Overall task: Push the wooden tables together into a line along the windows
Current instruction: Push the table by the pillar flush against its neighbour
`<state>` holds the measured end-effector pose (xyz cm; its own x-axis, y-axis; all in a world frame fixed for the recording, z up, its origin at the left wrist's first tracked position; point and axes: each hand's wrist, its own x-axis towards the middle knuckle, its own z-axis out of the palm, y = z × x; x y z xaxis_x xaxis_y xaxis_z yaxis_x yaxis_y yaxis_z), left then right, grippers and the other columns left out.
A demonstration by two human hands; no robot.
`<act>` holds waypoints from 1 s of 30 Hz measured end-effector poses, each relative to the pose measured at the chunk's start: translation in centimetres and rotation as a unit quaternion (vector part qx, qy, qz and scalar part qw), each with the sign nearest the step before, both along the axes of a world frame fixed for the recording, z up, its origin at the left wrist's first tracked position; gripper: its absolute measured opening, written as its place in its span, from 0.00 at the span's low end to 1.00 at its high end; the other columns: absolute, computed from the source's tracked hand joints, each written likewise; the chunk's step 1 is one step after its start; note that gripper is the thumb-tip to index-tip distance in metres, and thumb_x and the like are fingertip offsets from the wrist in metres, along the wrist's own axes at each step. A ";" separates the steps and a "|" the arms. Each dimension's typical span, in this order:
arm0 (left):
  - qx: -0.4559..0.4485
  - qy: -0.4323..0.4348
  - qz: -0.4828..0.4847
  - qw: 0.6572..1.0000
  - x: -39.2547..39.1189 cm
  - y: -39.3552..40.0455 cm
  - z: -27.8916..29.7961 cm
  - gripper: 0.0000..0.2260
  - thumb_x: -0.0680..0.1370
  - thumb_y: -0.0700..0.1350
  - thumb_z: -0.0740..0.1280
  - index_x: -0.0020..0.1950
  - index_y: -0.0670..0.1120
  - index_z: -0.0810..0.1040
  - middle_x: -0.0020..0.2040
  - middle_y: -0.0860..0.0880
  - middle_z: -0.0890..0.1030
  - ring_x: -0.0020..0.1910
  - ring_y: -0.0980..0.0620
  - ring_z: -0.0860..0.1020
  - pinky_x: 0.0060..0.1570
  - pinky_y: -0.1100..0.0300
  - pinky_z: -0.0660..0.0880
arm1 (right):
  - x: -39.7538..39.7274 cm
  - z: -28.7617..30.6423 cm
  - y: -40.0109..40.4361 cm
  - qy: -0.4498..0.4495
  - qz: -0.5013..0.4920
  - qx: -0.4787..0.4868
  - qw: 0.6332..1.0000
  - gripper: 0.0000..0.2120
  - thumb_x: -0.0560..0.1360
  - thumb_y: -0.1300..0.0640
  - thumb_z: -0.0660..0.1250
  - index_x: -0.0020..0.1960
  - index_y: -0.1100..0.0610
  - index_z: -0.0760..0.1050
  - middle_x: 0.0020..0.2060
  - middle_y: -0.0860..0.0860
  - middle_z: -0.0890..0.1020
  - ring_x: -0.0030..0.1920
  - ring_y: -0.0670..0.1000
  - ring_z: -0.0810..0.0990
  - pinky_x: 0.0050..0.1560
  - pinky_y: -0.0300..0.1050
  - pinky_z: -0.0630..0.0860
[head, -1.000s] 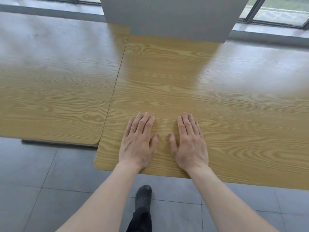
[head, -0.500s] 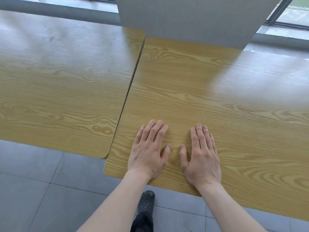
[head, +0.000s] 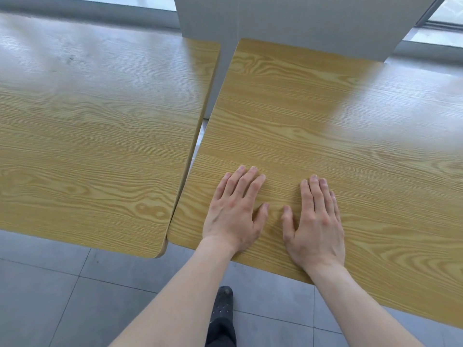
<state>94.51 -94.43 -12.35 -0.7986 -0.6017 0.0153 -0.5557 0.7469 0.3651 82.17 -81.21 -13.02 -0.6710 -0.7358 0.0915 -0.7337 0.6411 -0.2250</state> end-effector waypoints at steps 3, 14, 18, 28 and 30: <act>0.001 0.000 0.000 1.000 0.0 0.1 0.0 0.27 0.83 0.59 0.54 0.81 0.53 0.59 0.82 0.54 0.57 0.82 0.53 0.48 0.80 0.50 0.46 | 0.1 0.0 0.1 0.002 0.000 -0.002 1.000 0.33 0.81 0.43 0.52 0.80 0.62 0.59 0.81 0.58 0.60 0.82 0.55 0.51 0.81 0.54 0.52; 0.021 -0.022 -0.041 0.999 -0.2 -1.3 1.4 0.26 0.83 0.60 0.52 0.80 0.52 0.59 0.81 0.53 0.59 0.82 0.52 0.50 0.80 0.50 0.47 | -1.2 2.6 -0.7 0.001 -0.006 0.055 0.998 0.29 0.82 0.44 0.53 0.75 0.62 0.68 0.77 0.59 0.68 0.79 0.58 0.61 0.78 0.55 0.60; 0.009 -0.011 -0.045 0.999 -2.7 -4.7 4.6 0.26 0.83 0.59 0.51 0.80 0.53 0.59 0.81 0.53 0.61 0.81 0.52 0.53 0.80 0.50 0.48 | -3.7 5.6 -2.3 -0.002 -0.010 0.058 0.998 0.27 0.84 0.47 0.53 0.77 0.61 0.66 0.76 0.59 0.68 0.79 0.57 0.62 0.78 0.54 0.61; -0.024 0.007 -0.069 0.997 -10.7 -11.7 10.5 0.26 0.84 0.60 0.51 0.80 0.52 0.59 0.81 0.53 0.61 0.81 0.51 0.54 0.80 0.50 0.48 | -10.7 10.8 -7.2 -0.009 -0.032 0.032 0.999 0.28 0.83 0.47 0.58 0.78 0.59 0.64 0.77 0.56 0.68 0.79 0.54 0.61 0.79 0.50 0.59; -0.032 0.010 -0.074 0.997 -12.6 -12.9 11.1 0.26 0.84 0.60 0.51 0.80 0.52 0.59 0.80 0.53 0.61 0.81 0.51 0.54 0.80 0.50 0.49 | -12.8 11.3 -8.3 -0.006 -0.037 0.025 0.999 0.28 0.83 0.47 0.58 0.78 0.60 0.65 0.77 0.56 0.68 0.79 0.55 0.62 0.78 0.51 0.61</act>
<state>81.93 -107.34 -1.25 -0.8773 -0.4752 0.0672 -0.4312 0.8420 0.3241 69.35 -89.48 -1.73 -0.7246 -0.6875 0.0478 -0.6814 0.7043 -0.1992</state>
